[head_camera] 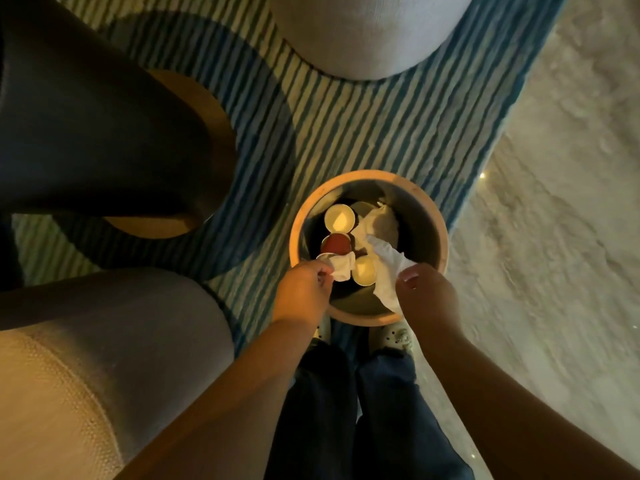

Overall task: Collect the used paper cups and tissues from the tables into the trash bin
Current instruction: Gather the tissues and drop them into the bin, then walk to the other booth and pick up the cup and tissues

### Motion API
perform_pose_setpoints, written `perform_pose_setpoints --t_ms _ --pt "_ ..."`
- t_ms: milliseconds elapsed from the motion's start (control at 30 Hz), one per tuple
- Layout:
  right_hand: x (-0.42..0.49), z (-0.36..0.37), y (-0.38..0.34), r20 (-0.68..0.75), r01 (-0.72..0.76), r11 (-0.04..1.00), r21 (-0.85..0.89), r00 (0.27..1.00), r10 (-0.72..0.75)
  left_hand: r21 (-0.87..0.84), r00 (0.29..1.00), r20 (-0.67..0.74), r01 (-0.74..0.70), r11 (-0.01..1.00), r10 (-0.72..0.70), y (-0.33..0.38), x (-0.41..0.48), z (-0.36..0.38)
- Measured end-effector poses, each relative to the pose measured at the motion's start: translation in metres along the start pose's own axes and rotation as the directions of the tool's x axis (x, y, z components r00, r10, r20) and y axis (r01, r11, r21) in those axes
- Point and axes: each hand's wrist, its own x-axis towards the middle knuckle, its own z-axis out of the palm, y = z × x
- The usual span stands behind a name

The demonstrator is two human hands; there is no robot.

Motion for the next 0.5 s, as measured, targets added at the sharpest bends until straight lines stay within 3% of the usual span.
perform_pose_setpoints --t_ms 100,200,367,500 --pt "-0.006 -0.001 -0.002 0.022 -0.006 1.0 -0.011 1.0 0.006 0.099 0.985 0.163 0.035 0.994 -0.051 -0.002 -0.003 0.0" --pt "-0.025 -0.017 -0.011 -0.006 0.006 1.0 -0.028 1.0 -0.006 0.185 0.978 0.201 0.019 0.982 -0.057 0.008 -0.02 -0.014" --pt "-0.079 -0.07 -0.046 -0.09 0.268 0.96 -0.078 0.957 -0.274 0.21 0.988 -0.023 -0.148 0.967 0.156 0.062 -0.072 -0.078" --pt "-0.148 -0.14 -0.1 -0.182 0.532 0.841 -0.105 0.821 -0.542 0.279 0.898 -0.27 -0.274 0.92 0.349 0.127 -0.134 -0.159"
